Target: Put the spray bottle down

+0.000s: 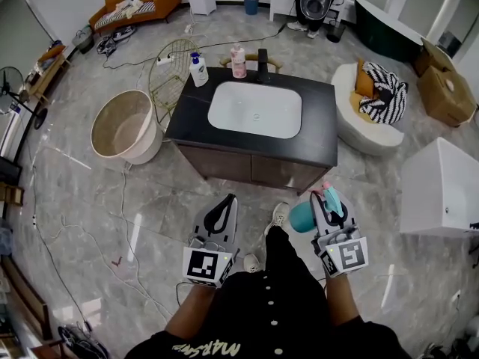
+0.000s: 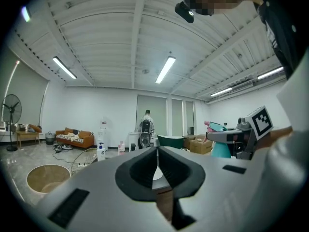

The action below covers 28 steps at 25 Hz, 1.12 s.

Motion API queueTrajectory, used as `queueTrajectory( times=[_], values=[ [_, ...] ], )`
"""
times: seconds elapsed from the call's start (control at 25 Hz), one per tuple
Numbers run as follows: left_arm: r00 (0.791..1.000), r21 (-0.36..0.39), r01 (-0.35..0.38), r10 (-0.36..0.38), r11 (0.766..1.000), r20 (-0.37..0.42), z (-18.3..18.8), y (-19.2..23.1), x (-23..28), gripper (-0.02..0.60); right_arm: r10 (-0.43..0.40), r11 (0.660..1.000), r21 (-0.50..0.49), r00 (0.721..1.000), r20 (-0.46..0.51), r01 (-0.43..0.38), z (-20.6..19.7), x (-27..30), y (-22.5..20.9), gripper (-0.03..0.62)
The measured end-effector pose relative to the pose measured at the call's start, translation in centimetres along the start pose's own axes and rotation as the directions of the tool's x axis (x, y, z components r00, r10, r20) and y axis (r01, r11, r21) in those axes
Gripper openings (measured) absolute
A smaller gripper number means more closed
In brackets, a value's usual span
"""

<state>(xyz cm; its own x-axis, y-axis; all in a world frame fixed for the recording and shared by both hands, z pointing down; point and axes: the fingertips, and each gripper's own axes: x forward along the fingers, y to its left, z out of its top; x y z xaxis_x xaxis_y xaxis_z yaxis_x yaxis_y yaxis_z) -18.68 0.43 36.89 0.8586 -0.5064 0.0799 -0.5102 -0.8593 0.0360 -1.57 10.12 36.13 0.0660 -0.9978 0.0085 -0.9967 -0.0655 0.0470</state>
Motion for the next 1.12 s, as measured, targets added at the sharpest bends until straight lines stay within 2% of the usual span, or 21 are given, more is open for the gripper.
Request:
queueTrajectory(
  times=[0.4, 0.84, 1.12],
  values=[
    [1.0, 0.023, -0.014, 0.014, 1.0, -0.008, 0.5, 3.2, 12.1, 0.021, 0.013, 1.0, 0.003, 1.0, 0.02, -0.013, -1.0, 10.3, -8.5, 0.098],
    [0.999, 0.038, -0.04, 0.038, 0.998, 0.033, 5.3, 5.7, 27.8, 0.021, 0.048, 0.998, -0.034, 0.997, 0.058, -0.046, 2.2, 22.3, -20.3, 0.098],
    [0.998, 0.032, -0.054, 0.053, 0.998, 0.026, 5.5, 6.3, 32.8, 0.021, 0.043, 0.998, -0.037, 0.998, 0.041, -0.042, 1.3, 26.5, -24.6, 0.098]
  ],
)
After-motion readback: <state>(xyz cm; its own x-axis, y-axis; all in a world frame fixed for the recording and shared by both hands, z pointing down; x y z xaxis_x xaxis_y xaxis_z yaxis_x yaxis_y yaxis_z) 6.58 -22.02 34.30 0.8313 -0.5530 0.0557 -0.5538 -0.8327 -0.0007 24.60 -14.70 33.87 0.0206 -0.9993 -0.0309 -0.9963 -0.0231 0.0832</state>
